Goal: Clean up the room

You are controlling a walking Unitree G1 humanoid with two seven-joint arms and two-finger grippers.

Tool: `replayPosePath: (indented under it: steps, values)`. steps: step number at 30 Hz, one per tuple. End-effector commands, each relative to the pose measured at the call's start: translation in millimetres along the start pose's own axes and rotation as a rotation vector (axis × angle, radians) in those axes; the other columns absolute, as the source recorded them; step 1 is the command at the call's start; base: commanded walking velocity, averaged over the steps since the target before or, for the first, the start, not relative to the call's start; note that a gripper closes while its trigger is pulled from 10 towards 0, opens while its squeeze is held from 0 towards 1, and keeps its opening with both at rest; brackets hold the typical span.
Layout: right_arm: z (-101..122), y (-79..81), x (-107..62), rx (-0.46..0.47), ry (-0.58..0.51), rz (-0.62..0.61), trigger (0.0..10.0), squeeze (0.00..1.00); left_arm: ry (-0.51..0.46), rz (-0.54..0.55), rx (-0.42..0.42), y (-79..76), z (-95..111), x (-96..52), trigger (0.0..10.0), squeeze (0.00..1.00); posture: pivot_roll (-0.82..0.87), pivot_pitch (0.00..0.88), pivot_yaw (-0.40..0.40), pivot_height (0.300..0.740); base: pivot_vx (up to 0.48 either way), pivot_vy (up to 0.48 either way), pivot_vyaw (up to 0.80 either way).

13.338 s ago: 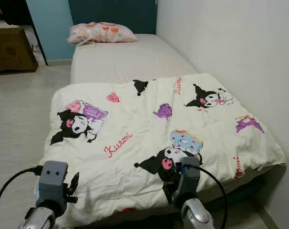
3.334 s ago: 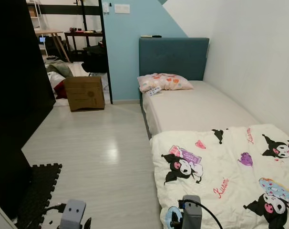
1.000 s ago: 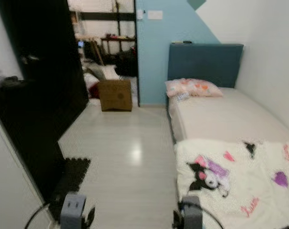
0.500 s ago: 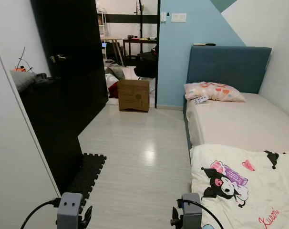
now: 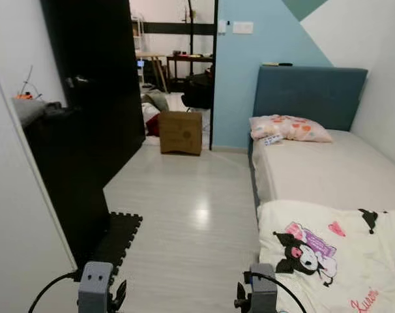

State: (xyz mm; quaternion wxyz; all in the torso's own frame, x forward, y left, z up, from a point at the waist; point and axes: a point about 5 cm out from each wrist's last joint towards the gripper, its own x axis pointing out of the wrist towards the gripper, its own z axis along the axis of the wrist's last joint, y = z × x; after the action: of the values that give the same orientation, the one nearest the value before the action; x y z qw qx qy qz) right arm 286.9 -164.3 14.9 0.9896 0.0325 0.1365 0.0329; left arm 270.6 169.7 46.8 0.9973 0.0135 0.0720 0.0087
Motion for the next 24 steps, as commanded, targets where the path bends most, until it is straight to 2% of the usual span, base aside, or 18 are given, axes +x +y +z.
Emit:
replayPosePath:
  steps: [1, 24]
  values:
    - [-6.7, -2.6, -3.1, 0.013, 0.023, -0.016, 10.0, 0.00, -0.009, -0.010, 0.000, -1.4, 2.2, 0.8, 10.0, 0.00, 0.05, 0.110, -0.033, 0.740, 0.352, 0.000, 0.00]
    - [-8.8, 2.0, -3.9, 0.026, 0.023, -0.006, 10.0, 0.00, -0.010, -0.006, 0.005, 4.4, 1.9, -1.6, 10.0, 0.00, 0.06, 0.097, -0.034, 0.740, 0.350, 0.000, 0.00]
